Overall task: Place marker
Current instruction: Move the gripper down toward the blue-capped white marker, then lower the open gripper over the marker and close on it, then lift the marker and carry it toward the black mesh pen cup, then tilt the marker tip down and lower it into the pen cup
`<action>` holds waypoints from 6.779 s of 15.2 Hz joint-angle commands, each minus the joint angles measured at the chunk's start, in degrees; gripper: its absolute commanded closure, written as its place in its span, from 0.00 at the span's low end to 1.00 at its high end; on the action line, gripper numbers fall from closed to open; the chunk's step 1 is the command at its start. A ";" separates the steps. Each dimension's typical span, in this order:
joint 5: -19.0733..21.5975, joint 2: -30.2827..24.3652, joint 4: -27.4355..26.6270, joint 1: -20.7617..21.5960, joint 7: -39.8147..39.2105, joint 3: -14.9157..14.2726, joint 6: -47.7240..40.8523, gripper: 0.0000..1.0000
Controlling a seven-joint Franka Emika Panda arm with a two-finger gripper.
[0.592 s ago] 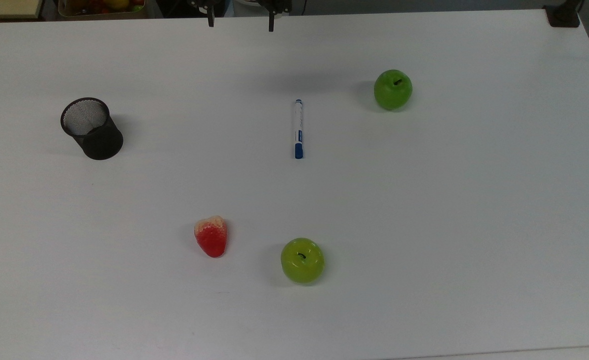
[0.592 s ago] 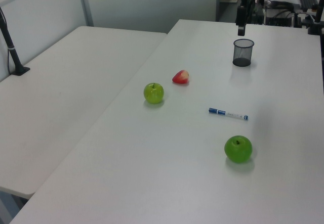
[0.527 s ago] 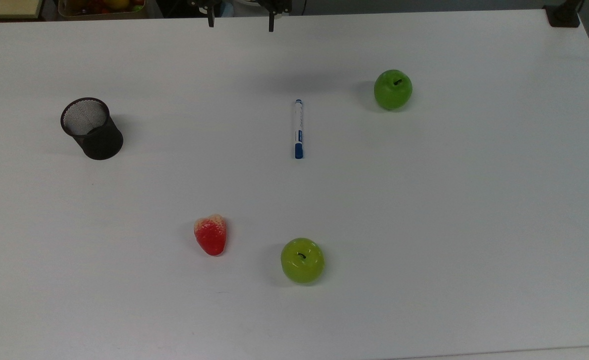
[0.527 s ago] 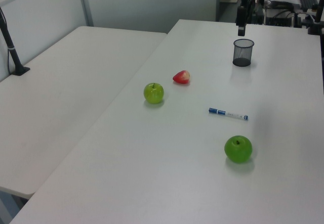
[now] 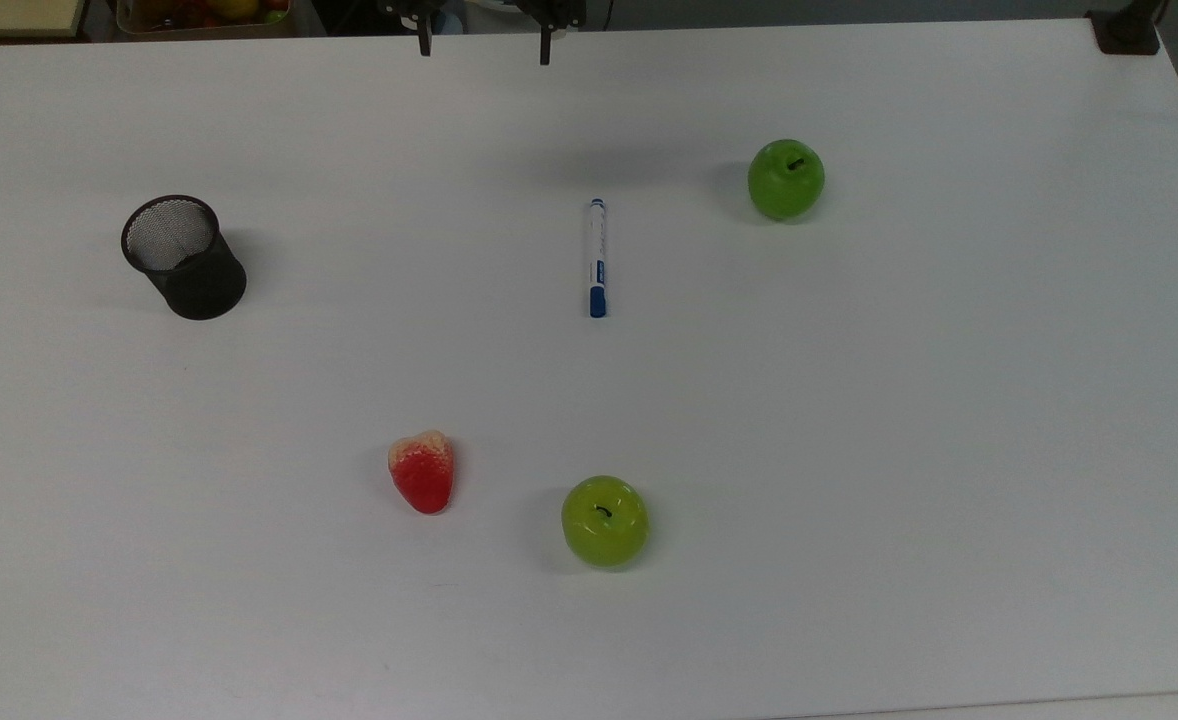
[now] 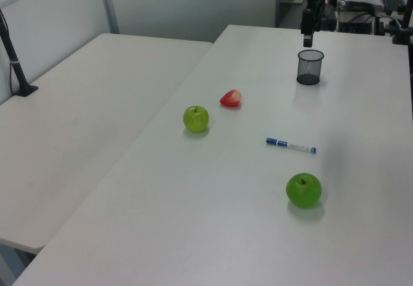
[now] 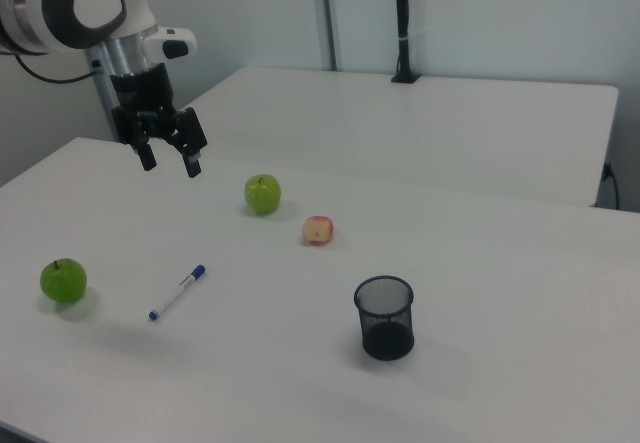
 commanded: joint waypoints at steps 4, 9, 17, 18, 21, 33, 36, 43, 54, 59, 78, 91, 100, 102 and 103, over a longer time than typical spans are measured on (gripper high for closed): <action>3.83 1.00 -0.81 1.59 -0.44 0.43 0.32 0.00; 5.42 3.55 -1.07 3.26 1.40 0.96 4.36 0.00; 3.40 10.06 -5.37 4.14 2.02 0.87 13.85 0.00; 3.22 10.32 -6.95 4.49 2.02 0.87 15.42 0.00; 1.82 11.90 -9.24 4.93 2.02 0.87 18.51 0.00; -4.08 21.49 -9.42 7.04 10.28 0.87 27.39 0.03; -4.08 22.72 -9.34 6.96 10.28 0.87 29.58 0.10; -4.08 23.25 -9.25 6.96 10.28 0.87 30.64 0.69; -3.90 22.02 -8.28 6.61 10.37 0.96 28.63 0.91; -3.02 17.98 -2.40 6.52 10.46 0.87 16.61 0.91; -1.35 13.84 10.70 -9.55 -5.08 -0.27 0.67 0.90; 0.32 16.39 10.27 -22.92 -12.31 -0.45 14.90 0.90; 0.14 16.39 4.47 -25.39 -12.04 -0.54 34.49 0.89; 0.14 16.39 2.36 -26.00 -11.95 -0.54 38.80 0.89; 0.14 16.39 1.40 -26.18 -11.95 -0.54 40.04 0.89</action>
